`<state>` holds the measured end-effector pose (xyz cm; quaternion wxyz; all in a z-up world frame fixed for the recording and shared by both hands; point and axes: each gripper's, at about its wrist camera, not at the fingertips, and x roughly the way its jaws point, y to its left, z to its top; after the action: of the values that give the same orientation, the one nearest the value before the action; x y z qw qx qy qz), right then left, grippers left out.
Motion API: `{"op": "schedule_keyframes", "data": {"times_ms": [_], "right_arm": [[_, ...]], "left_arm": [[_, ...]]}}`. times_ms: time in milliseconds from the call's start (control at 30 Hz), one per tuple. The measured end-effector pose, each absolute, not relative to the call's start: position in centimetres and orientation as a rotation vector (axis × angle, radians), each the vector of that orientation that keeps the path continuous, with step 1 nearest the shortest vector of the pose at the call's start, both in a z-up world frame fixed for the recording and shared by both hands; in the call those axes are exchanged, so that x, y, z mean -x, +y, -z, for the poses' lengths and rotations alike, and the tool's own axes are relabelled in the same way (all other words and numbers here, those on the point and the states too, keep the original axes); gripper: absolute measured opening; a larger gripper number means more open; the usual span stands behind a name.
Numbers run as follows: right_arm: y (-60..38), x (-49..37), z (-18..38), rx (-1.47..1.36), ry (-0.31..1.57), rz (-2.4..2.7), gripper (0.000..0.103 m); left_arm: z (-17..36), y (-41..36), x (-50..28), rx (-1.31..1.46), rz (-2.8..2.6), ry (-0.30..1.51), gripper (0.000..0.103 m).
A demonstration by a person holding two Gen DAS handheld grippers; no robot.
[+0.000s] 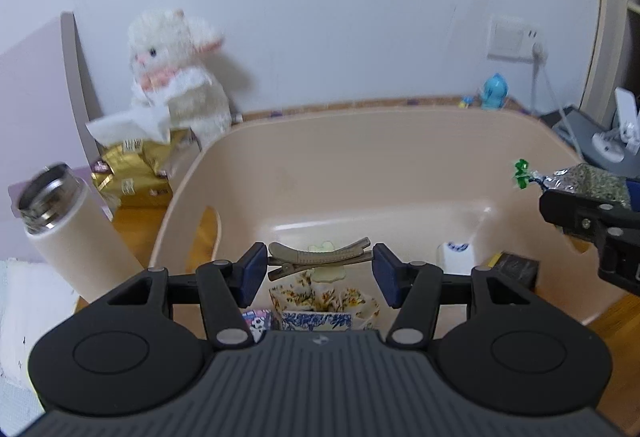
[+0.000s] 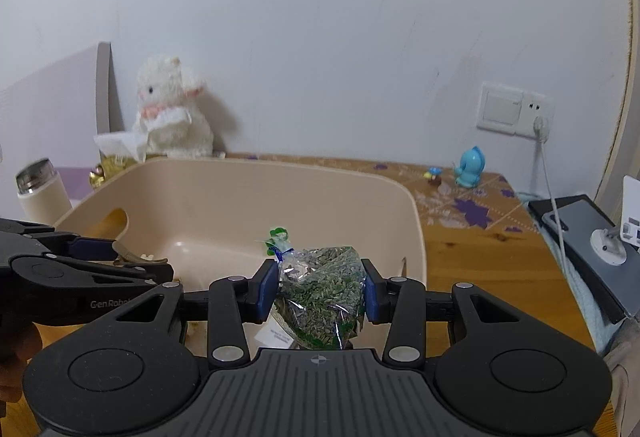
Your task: Organize objects
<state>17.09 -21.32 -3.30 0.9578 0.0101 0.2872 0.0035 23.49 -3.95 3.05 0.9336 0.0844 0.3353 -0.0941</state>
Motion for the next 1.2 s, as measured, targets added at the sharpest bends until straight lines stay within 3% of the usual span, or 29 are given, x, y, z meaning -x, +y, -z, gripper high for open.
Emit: {"op": "schedule_keyframes", "data": {"times_ms": [133, 200, 300, 367, 600, 900, 1200], "right_arm": [[-21.1, -17.7, 4.0, -0.001, 0.618, -0.01, 0.042], [-21.0, -17.9, 4.1, 0.003, 0.63, -0.008, 0.053], [-21.0, -17.7, 3.8, -0.003, 0.627, -0.008, 0.06], [-21.1, -17.5, 3.5, -0.003, 0.621, 0.001, 0.073], [-21.7, -15.9, 1.8, -0.039, 0.583, 0.012, 0.09], [-22.0, -12.7, 0.2, -0.058, 0.54, 0.023, 0.103], [-21.0, -8.0, -1.0, -0.017, 0.496, 0.018, 0.103]], "left_arm": [[-1.8, -3.9, -24.4, -0.169, 0.2, 0.742, 0.06], [-1.5, -3.8, -24.7, -0.159, 0.211, 0.767, 0.06], [-1.5, -3.7, -24.6, -0.159, 0.218, 0.779, 0.061], [-1.9, -3.6, -24.4, -0.157, 0.219, 0.773, 0.076], [-4.0, -3.6, -22.8, -0.168, 0.225, 0.731, 0.091], [-6.1, -2.8, -20.4, -0.144, 0.227, 0.699, 0.091], [-7.6, -1.8, -16.5, -0.142, 0.22, 0.663, 0.091]]}}
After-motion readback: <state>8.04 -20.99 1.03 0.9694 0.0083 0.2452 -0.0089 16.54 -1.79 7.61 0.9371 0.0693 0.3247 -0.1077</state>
